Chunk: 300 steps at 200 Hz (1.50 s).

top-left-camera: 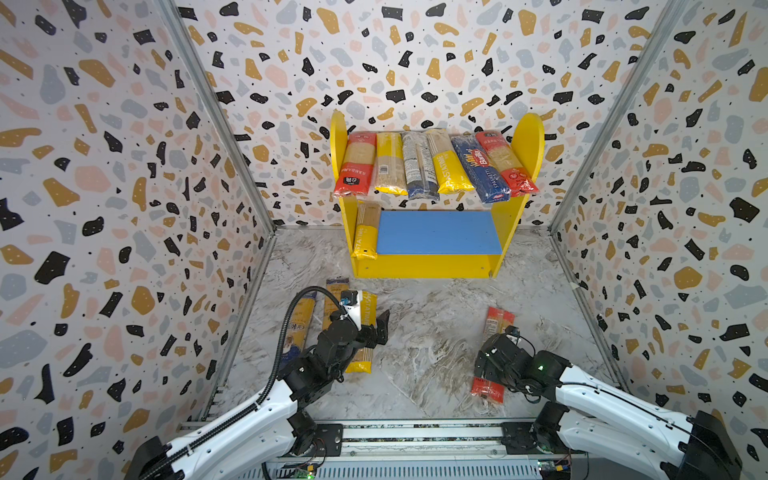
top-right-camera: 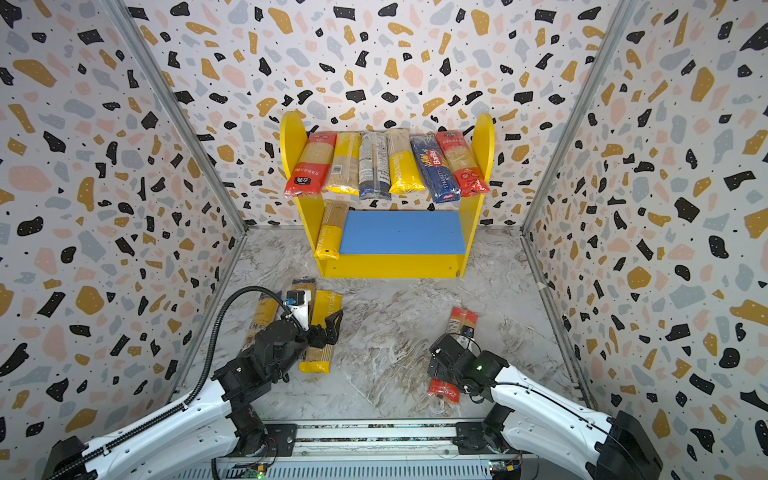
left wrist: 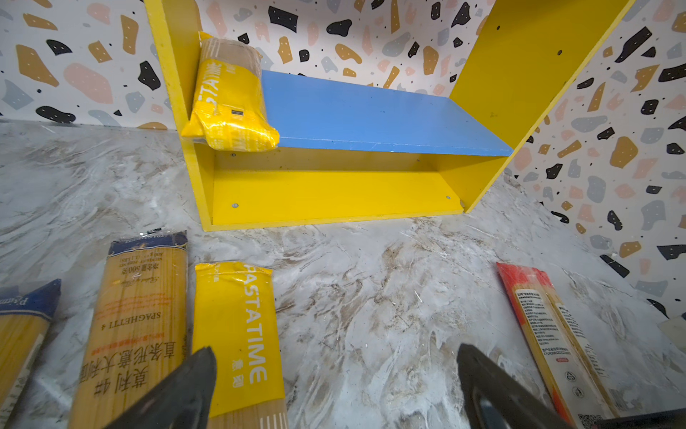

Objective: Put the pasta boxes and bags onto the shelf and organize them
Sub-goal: 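Close the right gripper on the red-topped pack while the left draws back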

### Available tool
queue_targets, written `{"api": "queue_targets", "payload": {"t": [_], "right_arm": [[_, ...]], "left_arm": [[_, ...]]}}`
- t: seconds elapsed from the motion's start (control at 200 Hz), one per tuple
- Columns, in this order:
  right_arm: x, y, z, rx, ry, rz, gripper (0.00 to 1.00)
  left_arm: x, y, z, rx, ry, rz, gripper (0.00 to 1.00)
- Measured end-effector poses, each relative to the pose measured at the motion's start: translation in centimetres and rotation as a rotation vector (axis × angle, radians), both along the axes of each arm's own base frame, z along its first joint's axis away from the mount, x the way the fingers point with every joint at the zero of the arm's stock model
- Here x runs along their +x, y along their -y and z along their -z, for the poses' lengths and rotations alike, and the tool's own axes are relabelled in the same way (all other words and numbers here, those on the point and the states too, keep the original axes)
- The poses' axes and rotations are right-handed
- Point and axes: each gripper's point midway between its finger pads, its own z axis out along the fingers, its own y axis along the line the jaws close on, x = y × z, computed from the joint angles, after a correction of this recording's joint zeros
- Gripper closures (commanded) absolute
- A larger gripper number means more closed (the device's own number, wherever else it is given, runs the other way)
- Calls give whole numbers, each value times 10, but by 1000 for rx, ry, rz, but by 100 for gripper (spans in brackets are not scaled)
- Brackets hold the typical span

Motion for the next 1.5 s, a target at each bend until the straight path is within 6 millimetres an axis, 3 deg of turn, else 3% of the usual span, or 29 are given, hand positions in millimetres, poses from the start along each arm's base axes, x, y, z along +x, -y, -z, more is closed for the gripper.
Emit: {"api": "queue_targets", "payload": {"t": [0.255,0.786,1.016,1.236,1.502], "right_arm": [[-5,7,28,-39,-39,44,1],[12,3,33,-132,17,37,3],[14,-1,35,-155,12,-3,29],[24,-12,36,-158,23,-25,63],[47,-56,17,-17,101,-108,91]], "left_arm": [[-4,3,11,-2,-27,15,0],[-8,1,5,-43,-18,8,0],[-10,-2,3,-44,-17,6,1],[-14,-8,-1,-54,-4,-4,1],[-16,-11,0,-56,-5,-12,1]]}}
